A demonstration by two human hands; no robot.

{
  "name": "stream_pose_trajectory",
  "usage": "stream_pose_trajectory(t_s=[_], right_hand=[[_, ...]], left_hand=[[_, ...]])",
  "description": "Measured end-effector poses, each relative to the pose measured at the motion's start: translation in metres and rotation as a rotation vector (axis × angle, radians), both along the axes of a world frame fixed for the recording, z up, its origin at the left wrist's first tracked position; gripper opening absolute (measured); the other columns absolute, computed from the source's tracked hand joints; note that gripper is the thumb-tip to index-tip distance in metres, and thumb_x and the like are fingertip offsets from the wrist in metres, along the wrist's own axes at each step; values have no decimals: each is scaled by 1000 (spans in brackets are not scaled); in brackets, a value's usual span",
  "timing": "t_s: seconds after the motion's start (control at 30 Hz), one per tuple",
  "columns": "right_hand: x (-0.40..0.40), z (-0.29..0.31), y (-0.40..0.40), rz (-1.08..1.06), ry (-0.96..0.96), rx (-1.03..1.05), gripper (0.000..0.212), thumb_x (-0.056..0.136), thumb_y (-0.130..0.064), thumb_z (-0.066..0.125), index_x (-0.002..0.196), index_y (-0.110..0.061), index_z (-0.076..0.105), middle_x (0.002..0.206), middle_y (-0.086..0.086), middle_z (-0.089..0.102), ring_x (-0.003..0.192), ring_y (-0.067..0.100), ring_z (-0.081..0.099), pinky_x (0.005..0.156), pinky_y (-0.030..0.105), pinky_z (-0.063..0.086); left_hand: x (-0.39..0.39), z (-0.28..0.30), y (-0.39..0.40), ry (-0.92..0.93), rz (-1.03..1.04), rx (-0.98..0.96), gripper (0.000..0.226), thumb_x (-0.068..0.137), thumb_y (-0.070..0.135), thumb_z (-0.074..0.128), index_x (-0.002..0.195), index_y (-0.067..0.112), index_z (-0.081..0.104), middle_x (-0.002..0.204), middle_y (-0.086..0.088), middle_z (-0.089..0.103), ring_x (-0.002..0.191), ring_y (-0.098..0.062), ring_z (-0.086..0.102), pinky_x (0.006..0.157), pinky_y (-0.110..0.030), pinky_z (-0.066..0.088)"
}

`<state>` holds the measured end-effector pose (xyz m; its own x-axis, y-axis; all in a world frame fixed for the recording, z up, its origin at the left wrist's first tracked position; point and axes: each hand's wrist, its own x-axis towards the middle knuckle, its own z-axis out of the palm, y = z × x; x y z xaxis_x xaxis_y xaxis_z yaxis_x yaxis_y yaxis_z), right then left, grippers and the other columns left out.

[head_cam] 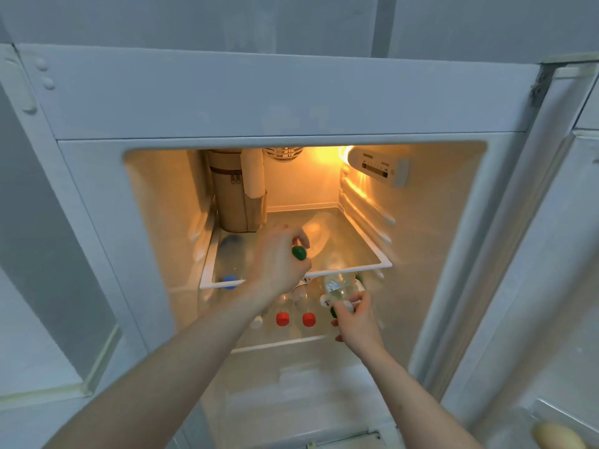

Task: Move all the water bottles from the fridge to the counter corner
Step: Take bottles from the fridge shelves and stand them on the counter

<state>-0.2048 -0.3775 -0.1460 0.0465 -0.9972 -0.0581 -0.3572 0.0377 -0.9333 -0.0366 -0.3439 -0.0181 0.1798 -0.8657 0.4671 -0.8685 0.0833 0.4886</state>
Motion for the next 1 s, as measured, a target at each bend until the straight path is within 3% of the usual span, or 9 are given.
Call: stream_pose_trajectory(t_s=[0.1, 0.23, 0.3, 0.4, 0.57, 0.73, 0.9, 1.0], right_hand=[[-4, 2, 9, 3, -1, -18, 28, 92, -36, 64, 99, -26, 40, 87, 7, 67, 76, 29, 72, 67, 56, 62], [-12, -1, 12, -46, 28, -103, 39, 78, -55, 73, 90, -38, 41, 86, 2, 63, 78, 26, 69, 66, 57, 61], [-16, -3, 15, -53, 20, -145, 37, 77, -58, 72, 89, -42, 42, 88, 1, 64, 80, 25, 68, 66, 56, 60], [-21, 8, 30, -60, -48, -203, 26, 89, -49, 68, 95, -42, 44, 93, 1, 62, 84, 27, 69, 66, 58, 61], [-48, 24, 46, -144, -309, -183, 19, 104, -27, 58, 121, -24, 48, 117, 0, 60, 93, 18, 76, 61, 36, 64], [-73, 34, 76, -109, -420, -141, 13, 104, -20, 59, 113, -18, 50, 104, -3, 63, 83, 29, 79, 68, 42, 63], [-93, 38, 111, 65, -353, -148, 13, 102, -22, 62, 98, -29, 52, 94, 0, 63, 73, 28, 78, 67, 42, 63], [-110, 36, 127, 283, -185, -117, 13, 101, -22, 61, 96, -29, 52, 94, 8, 66, 66, 26, 76, 63, 42, 65]], left_hand=[[3, -23, 30, 59, 60, -7, 33, 71, 16, 90, 82, 32, 63, 93, 18, 51, 84, -7, 54, 72, -13, 47], [7, -37, 68, 92, 40, -15, 39, 69, 13, 92, 78, 31, 59, 94, 15, 53, 85, -6, 53, 67, -10, 40], [7, -40, 84, 121, 36, -24, 40, 67, 10, 91, 79, 30, 59, 92, 18, 51, 87, -8, 55, 69, -11, 43], [3, -42, 110, 175, 46, -72, 41, 65, 8, 91, 80, 29, 60, 91, 25, 50, 90, -12, 58, 72, -15, 46], [-9, -39, 148, 231, 137, -224, 38, 65, 8, 93, 85, 27, 66, 97, 20, 56, 94, -12, 58, 71, -15, 44], [-40, -27, 191, 337, 214, -299, 35, 67, 6, 90, 84, 27, 68, 98, 18, 62, 91, -6, 60, 68, -11, 47], [-63, -50, 227, 364, 354, -75, 29, 67, 11, 86, 78, 33, 71, 87, 13, 68, 82, -12, 61, 69, -35, 55], [-81, -81, 269, 408, 478, 124, 23, 65, 15, 84, 75, 33, 73, 82, 11, 70, 77, -13, 62, 73, -37, 56]])
